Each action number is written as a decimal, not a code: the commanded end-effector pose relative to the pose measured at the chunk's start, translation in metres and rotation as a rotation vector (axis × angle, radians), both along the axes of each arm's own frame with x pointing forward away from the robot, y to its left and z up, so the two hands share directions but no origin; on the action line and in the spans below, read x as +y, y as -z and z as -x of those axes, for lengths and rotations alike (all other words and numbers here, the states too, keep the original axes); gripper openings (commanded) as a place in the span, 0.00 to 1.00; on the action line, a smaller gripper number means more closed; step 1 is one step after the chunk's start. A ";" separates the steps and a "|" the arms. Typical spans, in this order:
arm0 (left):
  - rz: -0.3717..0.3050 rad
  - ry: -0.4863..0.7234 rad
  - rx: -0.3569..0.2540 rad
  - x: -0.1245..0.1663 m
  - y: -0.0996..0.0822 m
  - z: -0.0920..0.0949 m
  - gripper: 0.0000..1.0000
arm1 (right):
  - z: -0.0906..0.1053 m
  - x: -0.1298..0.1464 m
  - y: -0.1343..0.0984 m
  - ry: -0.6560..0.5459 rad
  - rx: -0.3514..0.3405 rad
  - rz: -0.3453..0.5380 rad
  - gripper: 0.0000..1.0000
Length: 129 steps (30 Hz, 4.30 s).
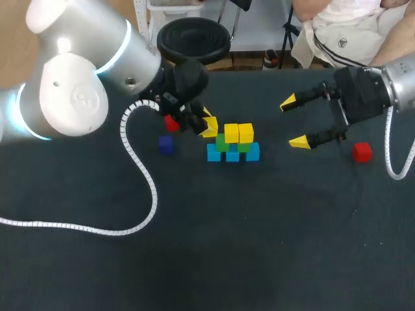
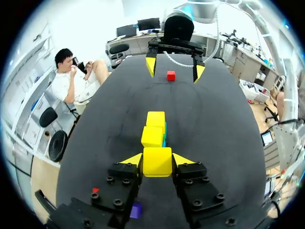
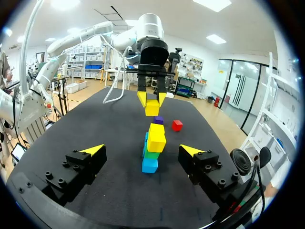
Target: Place the blue cubes, place green cubes on the blue cubes, place the yellow cubes on the green cubes, then place the red cubes on the yellow cubes, and place purple cube on the red cubes.
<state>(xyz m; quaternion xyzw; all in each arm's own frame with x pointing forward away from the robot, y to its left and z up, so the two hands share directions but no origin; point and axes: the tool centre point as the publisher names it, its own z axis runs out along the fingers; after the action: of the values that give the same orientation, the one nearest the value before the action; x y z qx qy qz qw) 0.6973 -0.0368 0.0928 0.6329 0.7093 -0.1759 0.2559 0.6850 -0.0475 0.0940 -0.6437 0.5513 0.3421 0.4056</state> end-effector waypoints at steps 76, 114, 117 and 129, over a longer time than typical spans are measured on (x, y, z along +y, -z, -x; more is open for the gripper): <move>0.051 0.071 0.093 -0.013 0.028 -0.005 0.00 | 0.000 0.000 0.000 0.000 -0.001 -0.001 1.00; 0.072 0.089 0.102 -0.019 0.029 -0.005 0.00 | 0.000 0.000 0.000 0.000 -0.001 -0.001 1.00; 0.072 0.089 0.102 -0.020 0.029 -0.006 0.00 | 0.000 0.000 0.000 0.000 -0.001 -0.001 1.00; 0.077 0.088 0.106 -0.020 0.031 -0.006 0.00 | 0.000 0.000 0.000 0.000 -0.001 -0.001 1.00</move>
<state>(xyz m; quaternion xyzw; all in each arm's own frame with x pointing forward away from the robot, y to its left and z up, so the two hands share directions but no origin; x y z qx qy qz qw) 0.7010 -0.0566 0.0629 0.6416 0.6875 -0.2455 0.2353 0.6850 -0.0474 0.0940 -0.6437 0.5513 0.3422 0.4057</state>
